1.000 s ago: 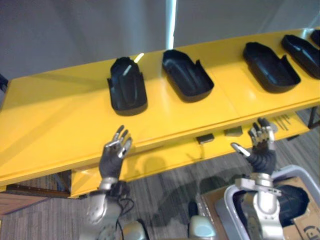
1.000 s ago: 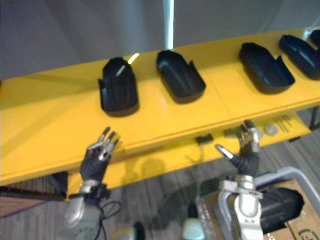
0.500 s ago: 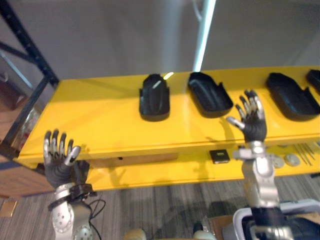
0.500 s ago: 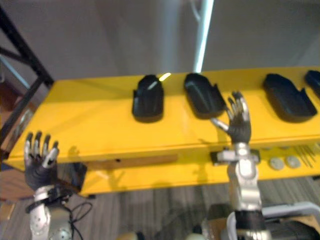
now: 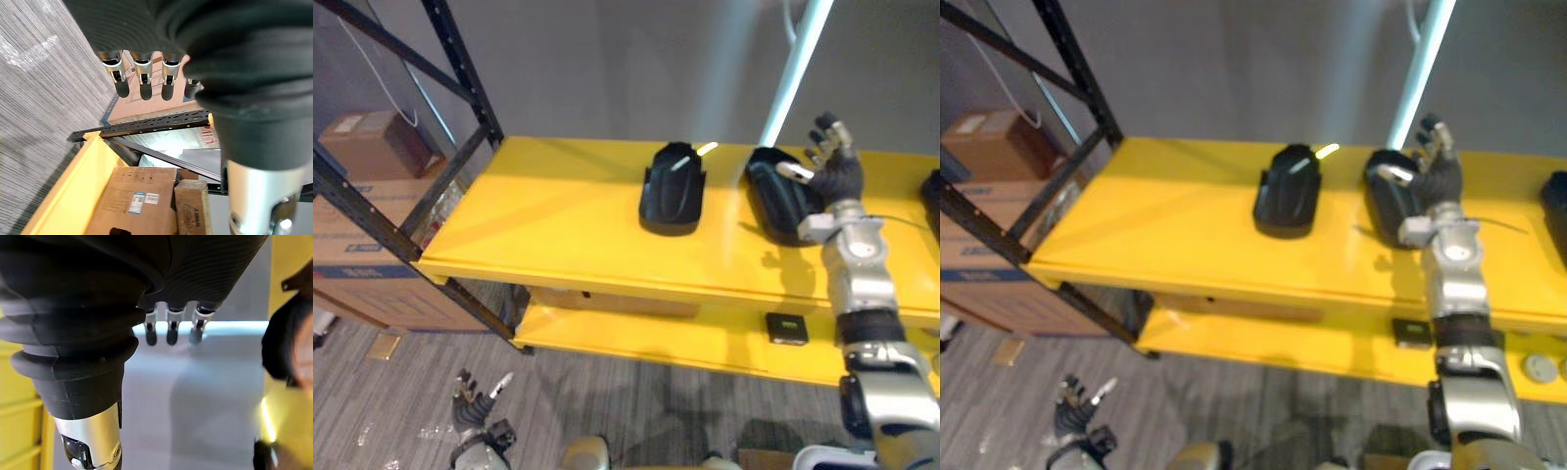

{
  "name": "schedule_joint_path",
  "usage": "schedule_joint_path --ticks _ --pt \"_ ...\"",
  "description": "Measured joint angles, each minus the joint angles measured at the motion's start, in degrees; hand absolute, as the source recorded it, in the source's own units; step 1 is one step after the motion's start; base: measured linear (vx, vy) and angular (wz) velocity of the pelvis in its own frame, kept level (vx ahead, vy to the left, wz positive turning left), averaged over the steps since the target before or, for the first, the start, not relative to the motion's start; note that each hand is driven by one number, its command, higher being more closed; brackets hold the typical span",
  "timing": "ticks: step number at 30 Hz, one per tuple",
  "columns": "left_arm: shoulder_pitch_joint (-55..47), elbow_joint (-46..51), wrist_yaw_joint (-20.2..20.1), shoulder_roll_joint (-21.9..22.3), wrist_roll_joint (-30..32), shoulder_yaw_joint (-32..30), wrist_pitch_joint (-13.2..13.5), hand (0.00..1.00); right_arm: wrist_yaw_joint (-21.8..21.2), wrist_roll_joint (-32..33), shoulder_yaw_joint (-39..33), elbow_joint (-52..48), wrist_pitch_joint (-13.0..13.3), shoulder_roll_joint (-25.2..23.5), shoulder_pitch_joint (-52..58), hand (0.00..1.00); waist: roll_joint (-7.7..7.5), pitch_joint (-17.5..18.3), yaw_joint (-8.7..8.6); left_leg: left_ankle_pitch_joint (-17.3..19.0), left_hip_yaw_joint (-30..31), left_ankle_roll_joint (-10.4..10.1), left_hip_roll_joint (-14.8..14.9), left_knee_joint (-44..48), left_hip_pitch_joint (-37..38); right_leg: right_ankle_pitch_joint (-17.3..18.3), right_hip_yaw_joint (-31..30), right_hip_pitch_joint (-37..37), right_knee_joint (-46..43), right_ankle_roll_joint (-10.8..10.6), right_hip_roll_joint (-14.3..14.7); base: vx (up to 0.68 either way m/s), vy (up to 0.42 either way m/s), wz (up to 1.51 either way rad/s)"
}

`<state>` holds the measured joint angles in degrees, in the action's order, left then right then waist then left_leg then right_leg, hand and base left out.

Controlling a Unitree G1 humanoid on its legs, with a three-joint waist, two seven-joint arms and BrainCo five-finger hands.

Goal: Walk over and take plastic housings, then place them on the shelf

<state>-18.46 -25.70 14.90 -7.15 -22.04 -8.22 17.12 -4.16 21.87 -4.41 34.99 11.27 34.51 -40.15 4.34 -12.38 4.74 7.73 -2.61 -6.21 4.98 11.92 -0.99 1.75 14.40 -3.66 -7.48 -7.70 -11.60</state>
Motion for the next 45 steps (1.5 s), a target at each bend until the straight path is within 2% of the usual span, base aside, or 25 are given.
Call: schedule_joint_path --ticks 1,6,8,10,13,15,17,20,22,25,28,31,36,45 --pt "0.1 -0.4 -0.1 0.0 0.0 0.1 0.1 0.00 -1.0 0.6 0.0 0.7 -0.2 0.3 -0.4 0.00 0.01 0.0 -0.07 -0.5 0.0 -0.1 -0.1 -0.7 0.0 0.2 0.0 0.5 -0.4 -0.1 -0.2 -0.02 -0.034 0.05" --pt "0.9 -2.5 -1.8 0.4 -0.2 1.1 1.5 0.00 -14.1 9.1 2.6 2.7 -4.0 0.6 -3.9 0.00 1.01 -1.0 -0.27 -2.3 0.1 -0.2 -0.3 -3.7 2.3 2.2 -0.2 1.3 -4.0 0.0 -0.9 0.00 -0.030 0.01" --pt "1.3 -2.5 -2.4 0.5 -0.2 2.2 1.5 0.00 -19.3 11.0 4.0 4.6 -5.8 0.7 -5.7 0.00 1.24 -1.1 -0.16 -2.7 0.3 -0.2 -0.5 -4.1 2.5 2.9 -0.1 1.8 -5.4 0.0 -1.4 -0.03 -0.027 0.06" --pt "1.4 -2.5 -2.7 0.5 -0.2 2.6 1.4 0.00 -22.3 11.0 4.8 4.8 -6.9 0.7 -5.7 0.00 1.21 -1.3 0.37 -3.4 0.5 -0.2 -0.7 -5.5 3.1 3.7 -0.1 2.0 -6.4 -0.1 -1.7 -0.03 -0.019 0.06" --pt "1.4 -2.5 -2.9 0.5 -0.2 2.6 1.3 0.00 -21.9 8.5 5.1 4.8 -7.1 0.8 -5.7 0.00 1.25 -1.6 0.73 -3.8 0.6 -0.2 -0.8 -5.9 3.1 4.0 -0.1 2.6 -7.4 0.0 -1.9 -0.02 -0.015 0.03" --pt "1.2 -2.5 -2.9 0.5 -0.2 2.7 1.0 0.00 -18.5 3.6 5.0 5.4 -6.3 1.1 -5.7 0.00 1.12 -1.8 0.71 -4.4 0.6 -0.1 -1.0 -6.8 3.3 4.5 -0.1 3.2 -8.3 0.0 -2.3 -0.01 -0.007 0.02" --pt "1.2 -2.5 -3.0 0.5 -0.2 2.8 1.0 0.00 -15.4 1.4 4.8 6.2 -6.1 1.9 -5.6 0.00 1.05 -2.0 0.67 -5.2 0.6 -0.2 -1.2 -8.0 3.7 4.5 -0.2 3.6 -8.5 0.0 -2.5 0.00 0.000 0.00" --pt "1.0 -2.5 -3.0 0.5 -0.1 2.8 1.0 0.00 -13.1 0.3 3.3 6.3 -6.1 2.8 -4.7 0.00 0.75 -2.4 0.28 -5.4 0.4 -0.1 -1.3 -8.4 4.0 4.5 -0.3 3.6 -8.6 0.0 -2.6 0.00 0.000 0.00" --pt "1.0 -2.5 -3.0 0.5 -0.1 2.8 1.0 0.00 -13.1 0.2 3.3 6.3 -6.1 3.4 -3.7 0.00 0.49 -2.6 -0.15 -5.4 0.3 -0.1 -1.3 -8.5 4.1 4.5 -0.4 3.6 -8.6 0.0 -2.5 0.00 0.000 0.00" --pt "1.0 -2.5 -3.9 0.3 -0.2 2.8 1.0 0.00 -17.2 2.9 3.2 5.9 -6.6 3.4 -1.1 0.00 0.15 -2.8 -0.66 -5.4 -0.1 -0.2 -1.0 -9.0 4.2 4.5 -0.6 3.8 -8.4 0.0 -2.3 -0.01 -0.002 -0.06" --pt "1.1 -2.5 -4.6 0.3 -0.1 2.8 1.1 0.00 -26.7 6.3 3.5 4.7 -7.7 3.4 1.0 0.00 0.27 -2.9 -0.79 -5.4 -0.9 -0.2 -0.9 -9.5 4.9 4.5 -1.4 3.9 -8.3 0.0 -2.0 0.02 0.004 -0.12" --pt "1.6 -2.5 -4.9 0.3 0.0 3.0 1.1 0.00 -32.2 8.5 3.9 3.2 -7.6 3.3 1.9 0.00 0.34 -3.0 -0.86 -5.4 -1.0 -0.2 -0.8 -9.5 4.9 4.5 -1.4 3.9 -8.2 0.0 -2.0 0.01 0.002 -0.02" --pt "1.6 -2.5 -4.9 0.3 0.2 3.4 1.0 0.00 -34.8 9.6 4.2 1.3 -7.3 2.0 1.9 0.00 0.40 -3.0 -0.72 -5.3 -0.9 -0.2 -0.9 -9.5 4.9 4.5 -1.4 3.9 -8.2 0.0 -2.1 0.00 0.000 0.00" --pt "1.6 -2.5 -5.0 0.3 0.2 3.5 -0.1 0.00 -34.9 9.5 4.7 -0.6 -7.5 -1.6 5.2 0.00 0.60 -3.2 -0.71 -5.3 -0.8 -0.1 -1.2 -9.5 4.9 4.7 -1.4 3.9 -8.6 -0.1 -2.4 0.00 0.000 0.00"
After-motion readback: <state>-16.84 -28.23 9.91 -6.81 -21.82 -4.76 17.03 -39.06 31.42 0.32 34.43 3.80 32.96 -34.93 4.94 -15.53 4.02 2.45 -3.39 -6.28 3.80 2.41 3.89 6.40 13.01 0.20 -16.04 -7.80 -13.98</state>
